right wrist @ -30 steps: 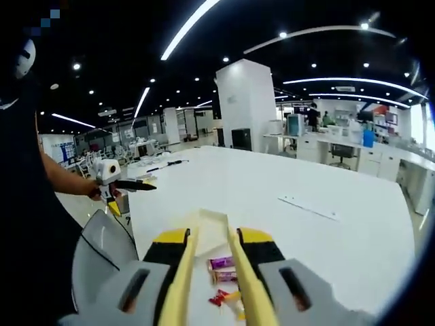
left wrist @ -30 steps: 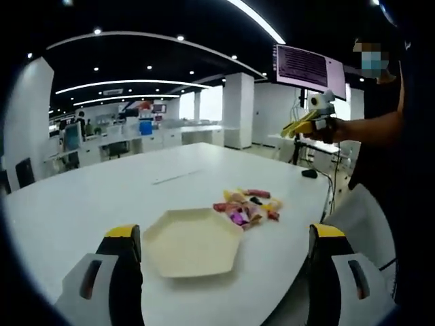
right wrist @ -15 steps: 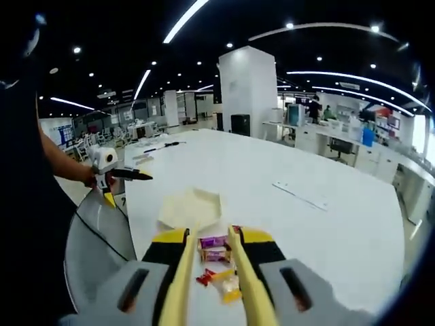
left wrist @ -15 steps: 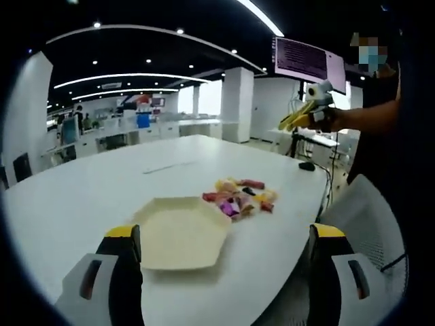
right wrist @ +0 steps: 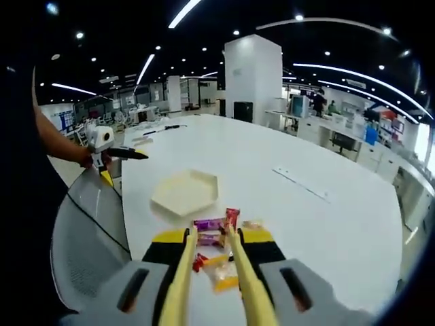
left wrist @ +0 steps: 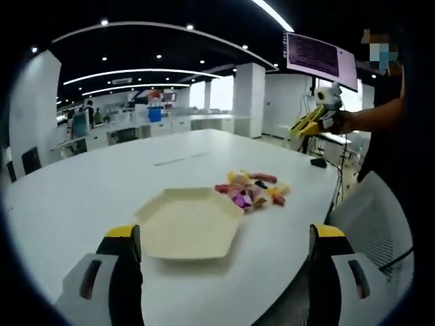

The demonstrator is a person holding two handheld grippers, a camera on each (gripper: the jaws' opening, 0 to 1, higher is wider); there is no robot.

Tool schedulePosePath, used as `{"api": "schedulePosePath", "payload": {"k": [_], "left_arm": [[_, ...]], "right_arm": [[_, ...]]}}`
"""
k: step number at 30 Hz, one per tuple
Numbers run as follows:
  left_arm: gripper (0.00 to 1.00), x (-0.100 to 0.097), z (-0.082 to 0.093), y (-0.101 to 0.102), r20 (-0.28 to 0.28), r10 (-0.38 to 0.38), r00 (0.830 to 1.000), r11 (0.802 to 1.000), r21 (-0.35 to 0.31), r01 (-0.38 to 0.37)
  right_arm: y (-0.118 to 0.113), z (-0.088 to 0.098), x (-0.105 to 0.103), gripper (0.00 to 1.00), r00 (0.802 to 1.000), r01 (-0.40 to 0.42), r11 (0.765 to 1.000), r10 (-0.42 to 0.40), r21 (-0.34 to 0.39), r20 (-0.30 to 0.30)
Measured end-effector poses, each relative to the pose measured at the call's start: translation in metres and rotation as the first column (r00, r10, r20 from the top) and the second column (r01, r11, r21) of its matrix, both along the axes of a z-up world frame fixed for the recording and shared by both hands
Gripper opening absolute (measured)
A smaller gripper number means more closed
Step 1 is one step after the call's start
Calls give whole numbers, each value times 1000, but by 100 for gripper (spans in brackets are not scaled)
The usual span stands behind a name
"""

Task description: Place the target food into the container with the food tongs after gripping and lifting it, then release it inside without dropping or visibly crushing the food.

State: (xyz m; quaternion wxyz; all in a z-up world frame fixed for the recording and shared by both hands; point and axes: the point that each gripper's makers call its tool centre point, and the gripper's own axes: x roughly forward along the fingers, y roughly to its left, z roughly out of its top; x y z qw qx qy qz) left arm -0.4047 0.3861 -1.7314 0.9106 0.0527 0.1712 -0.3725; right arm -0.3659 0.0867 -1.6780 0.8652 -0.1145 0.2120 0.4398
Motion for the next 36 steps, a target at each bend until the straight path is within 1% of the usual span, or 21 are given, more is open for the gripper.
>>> {"api": "schedulePosePath", "payload": {"k": [3, 8, 9, 13, 15, 20, 23, 25, 28, 30, 34, 36], "left_arm": [[100, 1, -5, 2, -3, 4, 1000, 1000, 19, -4], [100, 0, -8, 3, -9, 5, 1000, 999, 36, -5], [100, 0, -8, 3, -11, 6, 1000, 999, 35, -6], [100, 2, -10, 6, -13, 21, 1000, 999, 38, -20], [100, 1, -11, 4, -24, 16, 1000, 999, 37, -15], [100, -2, -12, 0, -25, -4, 1000, 999, 49, 6], [100, 0, -12, 2, -23, 6, 1000, 999, 46, -5], [99, 1, -12, 4, -28, 18, 999, 999, 36, -17], [99, 2, -12, 6, -31, 32, 999, 999, 37, -31], [99, 2, -10, 6, -23, 34, 999, 999, 33, -33], [98, 2, -11, 7, -25, 35, 999, 998, 43, -34], [97, 1, -13, 6, -39, 33, 999, 998, 46, -31]], "right_arm": [[1, -14, 2, 28, 1000, 4, 1000, -4, -11, -15], [8, -44, 4, 28, 999, -13, 998, 11, -54, -34], [9, -46, 4, 27, 999, -16, 998, 14, -59, -33], [13, -67, 5, 27, 999, -44, 992, 41, -117, -33], [13, -74, 4, 27, 998, -56, 990, 51, -130, -41], [6, -91, 2, 27, 997, -64, 983, 55, -170, -54], [4, -99, 3, 27, 996, -70, 978, 60, -194, -59], [2, -108, 5, 27, 996, -83, 970, 70, -229, -61], [2, -117, 8, 28, 995, -93, 964, 80, -249, -64], [4, -119, 8, 27, 994, -104, 965, 89, -242, -70], [7, -127, 9, 27, 991, -129, 953, 113, -272, -74], [7, -130, 12, 27, 991, -130, 950, 114, -283, -71]]}}
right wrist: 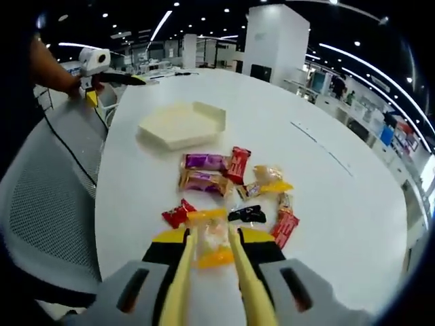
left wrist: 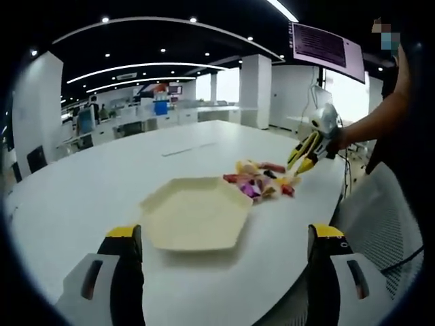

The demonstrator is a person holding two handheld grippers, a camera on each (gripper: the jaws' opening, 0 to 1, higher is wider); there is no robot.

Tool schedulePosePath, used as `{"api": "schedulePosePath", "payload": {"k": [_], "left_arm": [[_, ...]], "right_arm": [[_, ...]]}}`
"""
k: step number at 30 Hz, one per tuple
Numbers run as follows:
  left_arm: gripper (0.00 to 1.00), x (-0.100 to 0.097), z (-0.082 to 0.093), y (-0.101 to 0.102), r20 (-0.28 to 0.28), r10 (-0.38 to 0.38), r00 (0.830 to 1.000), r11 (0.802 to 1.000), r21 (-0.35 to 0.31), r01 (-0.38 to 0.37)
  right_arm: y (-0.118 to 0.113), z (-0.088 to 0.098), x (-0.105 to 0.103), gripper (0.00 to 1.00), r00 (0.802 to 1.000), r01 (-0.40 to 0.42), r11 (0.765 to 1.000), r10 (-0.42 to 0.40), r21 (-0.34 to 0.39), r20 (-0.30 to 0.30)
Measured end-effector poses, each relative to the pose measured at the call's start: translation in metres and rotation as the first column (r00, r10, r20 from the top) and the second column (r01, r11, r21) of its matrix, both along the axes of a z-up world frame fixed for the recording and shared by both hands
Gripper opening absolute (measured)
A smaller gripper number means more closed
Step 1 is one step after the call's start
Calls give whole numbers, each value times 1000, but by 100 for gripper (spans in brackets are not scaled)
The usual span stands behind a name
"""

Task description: Place the target food into the container with the food tongs after gripping and lifting it, then release it inside without dropping or visibly crushing the food.

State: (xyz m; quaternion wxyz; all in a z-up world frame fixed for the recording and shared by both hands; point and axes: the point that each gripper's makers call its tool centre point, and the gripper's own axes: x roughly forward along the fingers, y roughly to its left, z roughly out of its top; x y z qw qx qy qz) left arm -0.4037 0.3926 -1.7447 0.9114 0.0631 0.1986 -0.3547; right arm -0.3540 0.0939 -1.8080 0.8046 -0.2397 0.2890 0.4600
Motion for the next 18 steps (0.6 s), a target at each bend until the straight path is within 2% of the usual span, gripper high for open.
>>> {"api": "schedulePosePath", "payload": {"k": [6, 12, 15, 17, 18], "left_arm": [[97, -1, -2, -2, -7, -14, 1000, 1000, 11, 14], [96, 0, -2, 0, -9, -3, 1000, 1000, 4, 3], [96, 0, -2, 0, -9, -2, 1000, 1000, 4, 2], [96, 0, -2, -1, -14, -4, 1000, 1000, 5, 4], [96, -1, -3, -1, -12, -5, 1000, 1000, 8, 5]], "right_arm": [[0, -17, -2, 28, 999, -42, 995, 43, -93, 15], [-3, -18, 3, 27, 999, -34, 993, 37, -114, 28], [-4, -22, 3, 26, 996, -66, 983, 76, -168, 55], [-3, -20, 4, 24, 1000, -12, 991, 15, -134, 21], [-5, -18, 7, 23, 1000, -3, 991, 6, -135, 22]]}}
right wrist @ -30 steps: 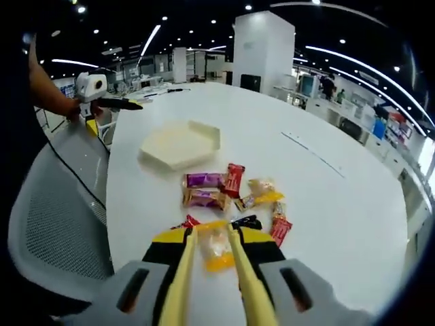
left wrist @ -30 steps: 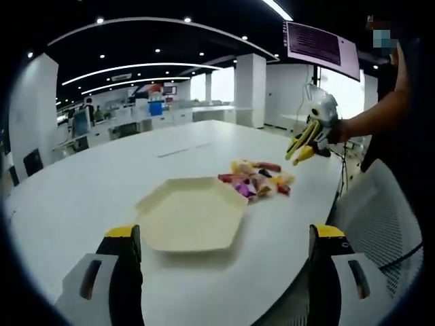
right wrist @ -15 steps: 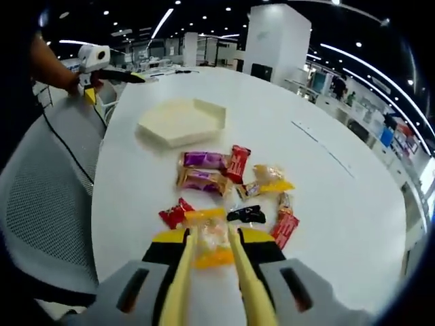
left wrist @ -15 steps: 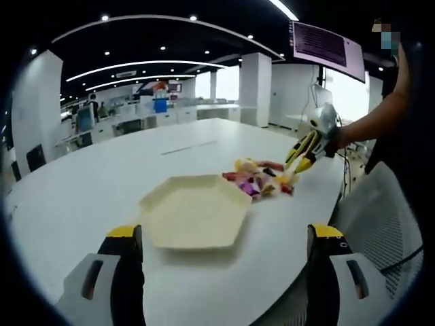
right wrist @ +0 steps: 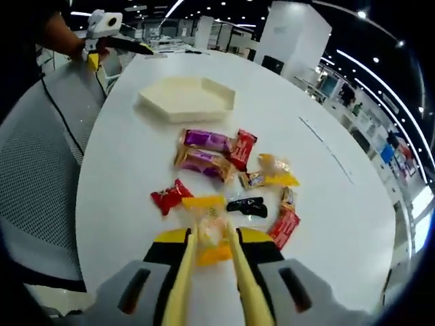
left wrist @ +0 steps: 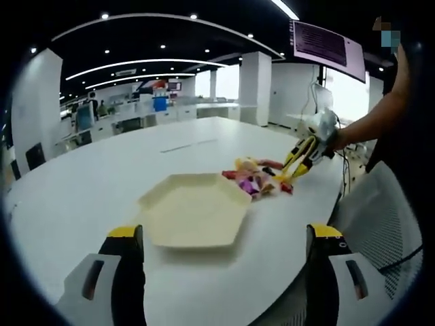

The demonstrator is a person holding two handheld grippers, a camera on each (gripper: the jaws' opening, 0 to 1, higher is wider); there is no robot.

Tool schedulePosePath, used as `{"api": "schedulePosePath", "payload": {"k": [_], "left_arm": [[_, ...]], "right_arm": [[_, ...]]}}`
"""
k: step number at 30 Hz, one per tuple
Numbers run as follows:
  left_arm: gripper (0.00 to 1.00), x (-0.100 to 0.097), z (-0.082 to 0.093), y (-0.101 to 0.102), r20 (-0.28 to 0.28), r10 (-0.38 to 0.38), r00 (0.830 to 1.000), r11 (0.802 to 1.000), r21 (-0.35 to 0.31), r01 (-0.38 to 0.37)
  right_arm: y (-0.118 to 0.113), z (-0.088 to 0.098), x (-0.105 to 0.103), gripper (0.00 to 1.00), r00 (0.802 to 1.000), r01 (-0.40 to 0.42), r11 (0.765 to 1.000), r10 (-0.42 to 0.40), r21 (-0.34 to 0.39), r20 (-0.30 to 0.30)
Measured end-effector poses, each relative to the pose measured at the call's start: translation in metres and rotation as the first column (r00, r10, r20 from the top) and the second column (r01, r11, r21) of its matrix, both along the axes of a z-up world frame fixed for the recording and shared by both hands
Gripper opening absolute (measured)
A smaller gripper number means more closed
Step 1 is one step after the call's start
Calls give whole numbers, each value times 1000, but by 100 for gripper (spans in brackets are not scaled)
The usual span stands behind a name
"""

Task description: Place the target food into the container with the food tongs after gripping and lifting it, then release it inside without dropping or visibly crushing the food.

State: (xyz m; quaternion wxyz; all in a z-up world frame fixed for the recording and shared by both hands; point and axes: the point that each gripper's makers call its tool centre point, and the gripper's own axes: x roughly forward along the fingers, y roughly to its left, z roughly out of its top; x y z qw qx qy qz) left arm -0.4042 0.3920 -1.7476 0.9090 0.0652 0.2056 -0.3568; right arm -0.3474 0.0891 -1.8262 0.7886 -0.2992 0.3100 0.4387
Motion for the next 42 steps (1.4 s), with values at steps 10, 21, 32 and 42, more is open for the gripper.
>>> {"api": "schedulePosePath", "payload": {"k": [10, 21, 32, 42], "left_arm": [[97, 2, 6, 2, 19, 11, 1000, 1000, -29, -10], [98, 2, 6, 2, 20, 14, 1000, 1000, -27, -14], [100, 2, 6, 2, 39, -5, 999, 1000, -15, 6], [100, -1, 1, 0, 18, -16, 1000, 1000, 3, 15]], "right_arm": [[-12, 16, 8, 19, 984, 168, 982, -161, 83, -80], [-17, 45, 13, 19, 960, 272, 945, -252, 180, -125], [-15, 61, 16, 19, 953, 298, 933, -277, 201, -126], [4, 76, 22, 19, 958, 282, 934, -262, 221, -114]]}}
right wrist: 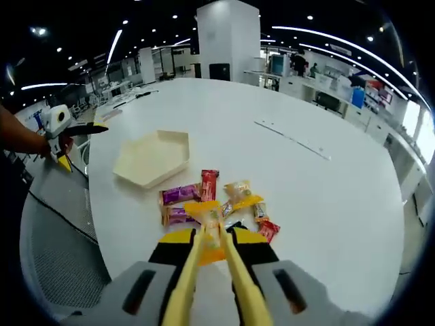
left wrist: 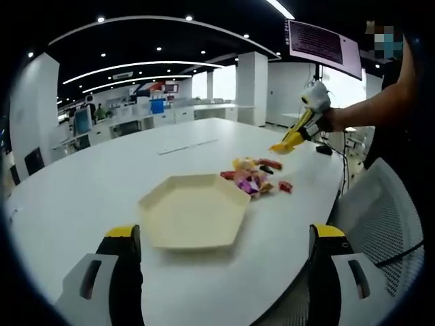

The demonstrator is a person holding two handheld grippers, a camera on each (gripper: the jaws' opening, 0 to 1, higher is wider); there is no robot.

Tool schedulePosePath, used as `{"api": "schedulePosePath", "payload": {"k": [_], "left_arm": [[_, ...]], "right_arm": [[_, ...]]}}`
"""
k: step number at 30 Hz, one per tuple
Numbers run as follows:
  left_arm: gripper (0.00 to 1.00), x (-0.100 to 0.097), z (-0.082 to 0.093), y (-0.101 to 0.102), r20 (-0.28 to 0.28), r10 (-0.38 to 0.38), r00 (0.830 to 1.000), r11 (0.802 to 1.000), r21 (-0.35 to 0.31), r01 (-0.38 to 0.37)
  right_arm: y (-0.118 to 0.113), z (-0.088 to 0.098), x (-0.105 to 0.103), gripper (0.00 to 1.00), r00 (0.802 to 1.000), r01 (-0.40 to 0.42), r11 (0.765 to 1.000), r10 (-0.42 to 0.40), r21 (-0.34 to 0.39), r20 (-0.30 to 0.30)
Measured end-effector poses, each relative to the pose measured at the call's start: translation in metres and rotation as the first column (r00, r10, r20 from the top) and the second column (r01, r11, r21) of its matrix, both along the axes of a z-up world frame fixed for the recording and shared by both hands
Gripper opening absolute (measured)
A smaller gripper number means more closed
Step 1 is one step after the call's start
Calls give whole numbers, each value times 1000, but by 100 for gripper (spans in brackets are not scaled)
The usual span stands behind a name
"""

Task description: Place the target food into the container with the food tongs after gripping and lifting it, then release it inside without dropping or visibly crushing the food.

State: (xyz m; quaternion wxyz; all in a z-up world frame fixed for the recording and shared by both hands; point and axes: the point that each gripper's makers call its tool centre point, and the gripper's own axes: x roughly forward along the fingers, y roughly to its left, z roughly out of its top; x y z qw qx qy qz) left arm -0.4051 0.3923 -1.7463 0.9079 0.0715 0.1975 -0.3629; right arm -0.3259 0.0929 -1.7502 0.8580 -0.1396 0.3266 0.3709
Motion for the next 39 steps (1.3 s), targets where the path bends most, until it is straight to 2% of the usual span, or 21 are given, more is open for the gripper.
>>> {"api": "schedulePosePath", "payload": {"k": [3, 9, 14, 24, 30, 39], "left_arm": [[100, 1, -3, 3, 1, 7, 1000, 1000, 22, -7], [100, 1, 1, 1, 6, 6, 1000, 1000, -5, -6], [100, 1, 0, 1, 6, 5, 1000, 1000, 7, -5], [100, -5, -3, -5, 3, -36, 999, 999, 24, 36], [100, -4, -2, -4, 6, -29, 1000, 999, 25, 29], [100, -2, -5, -3, -4, -21, 1000, 999, 31, 21]], "right_arm": [[8, 6, 3, 19, 1000, -10, 1000, 10, 0, 10], [27, 18, 11, 19, 999, -25, 1000, 25, 7, 40], [47, 29, 16, 19, 998, -47, 999, 46, 4, 53], [112, 52, 28, 19, 985, -145, 989, 145, -4, 91], [154, 56, 30, 19, 968, -232, 973, 233, -22, 96], [196, 62, 39, 19, 946, -306, 951, 309, -40, 99]]}}
